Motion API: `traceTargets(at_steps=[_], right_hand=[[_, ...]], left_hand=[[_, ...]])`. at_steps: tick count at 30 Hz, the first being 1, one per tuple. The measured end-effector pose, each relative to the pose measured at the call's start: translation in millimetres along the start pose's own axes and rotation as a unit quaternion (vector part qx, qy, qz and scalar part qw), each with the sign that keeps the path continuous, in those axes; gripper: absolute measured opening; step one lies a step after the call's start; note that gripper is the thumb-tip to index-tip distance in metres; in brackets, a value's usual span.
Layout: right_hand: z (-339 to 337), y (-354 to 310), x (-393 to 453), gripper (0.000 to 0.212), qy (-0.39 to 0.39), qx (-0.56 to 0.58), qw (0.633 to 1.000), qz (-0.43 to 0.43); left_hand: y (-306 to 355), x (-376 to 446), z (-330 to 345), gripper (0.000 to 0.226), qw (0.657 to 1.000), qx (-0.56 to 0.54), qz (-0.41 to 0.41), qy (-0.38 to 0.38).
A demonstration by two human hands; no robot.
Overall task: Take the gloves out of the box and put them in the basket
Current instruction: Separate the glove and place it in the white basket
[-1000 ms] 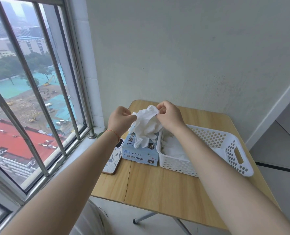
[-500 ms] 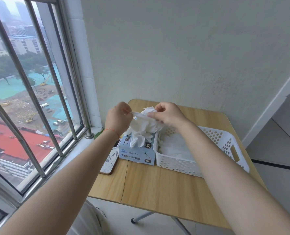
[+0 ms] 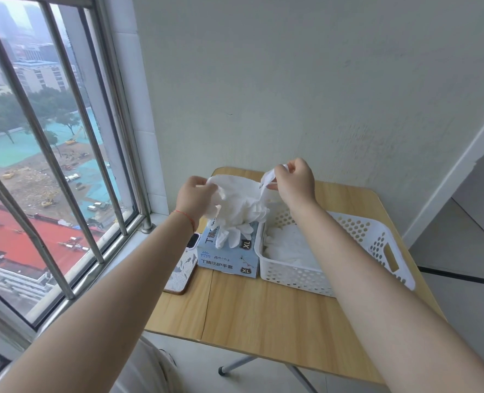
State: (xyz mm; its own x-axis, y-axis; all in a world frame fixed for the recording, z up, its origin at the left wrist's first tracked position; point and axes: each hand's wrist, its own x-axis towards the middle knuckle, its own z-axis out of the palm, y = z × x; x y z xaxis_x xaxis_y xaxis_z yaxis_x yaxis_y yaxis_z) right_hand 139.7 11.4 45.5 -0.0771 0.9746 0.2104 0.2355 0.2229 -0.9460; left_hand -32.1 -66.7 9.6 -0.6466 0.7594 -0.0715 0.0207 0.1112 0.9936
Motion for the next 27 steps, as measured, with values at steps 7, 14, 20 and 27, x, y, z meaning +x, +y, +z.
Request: traceTargets(at_steps=[7, 14, 20, 27], right_hand=[[-0.2, -30.7, 4.3, 0.016, 0.026, 0.072, 0.995, -0.061], [-10.1, -36.5, -2.8, 0.012, -0.039, 0.124, 0.991, -0.012], [-19.4, -37.6, -21.3, 0.013, -0.225, 0.180, 0.957, 0.034], [-32.3, -32.7, -26.2, 0.020, -0.292, 0.190, 0.936, 0.056]], left_hand=[[-2.5, -14.2, 12.2, 0.040, 0.856, 0.450, 0.132, -0.218], [2.9, -11.9, 8.1, 0.022, 0.896, 0.385, 0.213, -0.061], [41.3, -33.8, 10.3, 0.024, 0.978, 0.006, 0.166, -0.123], [46.3, -45.4, 11.9, 0.013, 0.950, 0.055, 0.106, -0.290]])
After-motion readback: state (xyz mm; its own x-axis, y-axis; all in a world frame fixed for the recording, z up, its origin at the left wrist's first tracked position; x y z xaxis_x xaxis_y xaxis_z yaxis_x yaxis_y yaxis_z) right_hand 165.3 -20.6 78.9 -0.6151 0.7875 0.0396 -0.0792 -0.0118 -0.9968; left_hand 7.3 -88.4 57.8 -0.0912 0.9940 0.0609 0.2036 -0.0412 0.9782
